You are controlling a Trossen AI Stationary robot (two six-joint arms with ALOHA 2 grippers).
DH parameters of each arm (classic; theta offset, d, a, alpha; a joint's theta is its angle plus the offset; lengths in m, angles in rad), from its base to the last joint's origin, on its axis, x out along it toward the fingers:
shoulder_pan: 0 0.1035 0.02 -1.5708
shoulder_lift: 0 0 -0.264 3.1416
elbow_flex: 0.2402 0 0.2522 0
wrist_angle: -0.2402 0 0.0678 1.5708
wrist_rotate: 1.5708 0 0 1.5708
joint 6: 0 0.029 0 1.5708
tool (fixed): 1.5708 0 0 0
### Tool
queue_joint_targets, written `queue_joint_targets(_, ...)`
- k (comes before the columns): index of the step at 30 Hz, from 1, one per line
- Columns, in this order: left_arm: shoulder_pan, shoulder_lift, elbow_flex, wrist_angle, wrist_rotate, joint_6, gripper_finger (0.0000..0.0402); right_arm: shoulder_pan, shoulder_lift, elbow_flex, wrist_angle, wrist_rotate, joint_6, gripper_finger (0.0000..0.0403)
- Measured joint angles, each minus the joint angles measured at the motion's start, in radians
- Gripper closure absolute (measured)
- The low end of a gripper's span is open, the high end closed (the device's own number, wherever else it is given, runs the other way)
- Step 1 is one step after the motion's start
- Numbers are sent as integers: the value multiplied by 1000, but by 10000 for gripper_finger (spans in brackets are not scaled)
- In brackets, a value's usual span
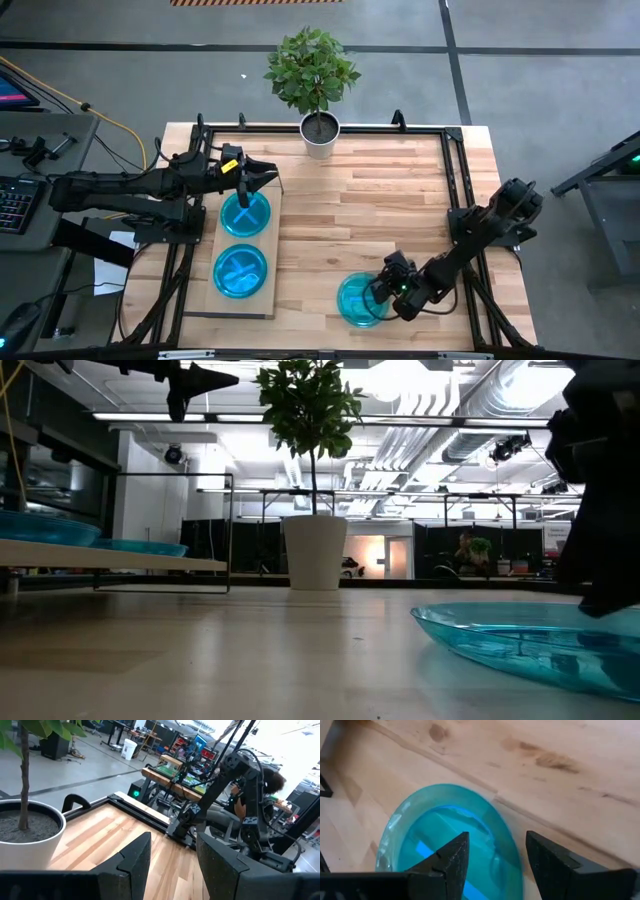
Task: Place and stack plates onto a shelf
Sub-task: Stack the blue plate on the top blue plate on the shelf
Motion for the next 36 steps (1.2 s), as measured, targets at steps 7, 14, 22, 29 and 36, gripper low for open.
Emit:
queue_joint_targets(7, 0, 0, 0, 0, 0, 0, 255, 0, 69, 0, 97, 7, 1, 222)
queue_joint_targets(14, 0, 0, 0, 0, 0, 0, 255, -2, 76, 1, 108, 13, 5, 222)
queue_joint_targets(22, 0, 0, 0, 0, 0, 1, 255, -2, 78, 1, 86, -10, 5, 349)
queue_joint_targets(29, 0, 0, 0, 0, -13, 2, 255, 3, 76, 0, 70, 4, 63, 395)
queue_joint_targets(36, 0, -7, 0, 52, -19, 4, 255, 65, 34, -1, 173, 148, 60, 402)
